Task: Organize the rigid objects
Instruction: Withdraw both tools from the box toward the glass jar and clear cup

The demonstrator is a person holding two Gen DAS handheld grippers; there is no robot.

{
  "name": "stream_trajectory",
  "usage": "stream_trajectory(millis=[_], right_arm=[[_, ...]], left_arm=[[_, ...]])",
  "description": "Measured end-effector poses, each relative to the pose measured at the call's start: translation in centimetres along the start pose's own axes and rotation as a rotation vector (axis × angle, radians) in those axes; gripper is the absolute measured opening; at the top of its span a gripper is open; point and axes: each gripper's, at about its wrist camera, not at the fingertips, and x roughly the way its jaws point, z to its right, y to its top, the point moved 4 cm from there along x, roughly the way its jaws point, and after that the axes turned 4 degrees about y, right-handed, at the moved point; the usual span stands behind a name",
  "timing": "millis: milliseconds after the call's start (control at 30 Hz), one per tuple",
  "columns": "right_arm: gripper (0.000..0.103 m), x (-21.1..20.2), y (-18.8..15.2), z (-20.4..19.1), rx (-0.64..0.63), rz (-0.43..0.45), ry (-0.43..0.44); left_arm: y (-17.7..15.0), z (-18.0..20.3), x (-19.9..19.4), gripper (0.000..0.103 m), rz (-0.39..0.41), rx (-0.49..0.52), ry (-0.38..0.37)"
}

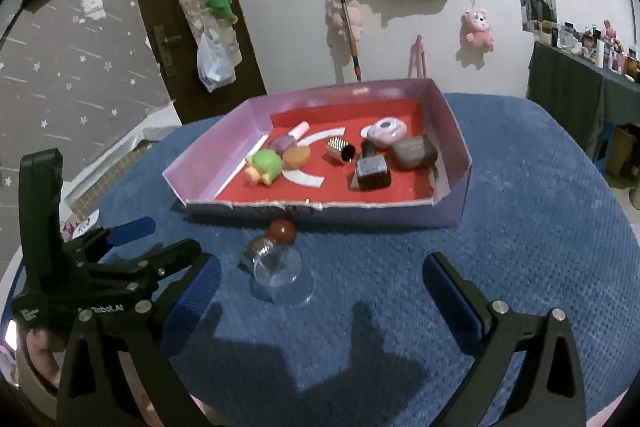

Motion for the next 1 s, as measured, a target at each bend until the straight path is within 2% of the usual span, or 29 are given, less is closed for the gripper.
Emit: stream_trajectory(millis=[400,667,1000], right_arm=[[0.103,2.8,-1.8,0.3,0.003,-0.091,-0.022],[0.103,5.2,-2.1,0.3,-0.006,-0.142,-0.035],[0.103,5.9,-1.9,1.0,0.015,-0.139,-0.051]], left_arm=[[-2.0,-1.0,0.7,0.103,-0.066,-0.022,-0.037],[-2.5,-0.8,1.3,0.103,-0.09,-0.002,-0.023],[-2.4,-0.5,1.8,0.103,-0.098,-0.013,-0.039]])
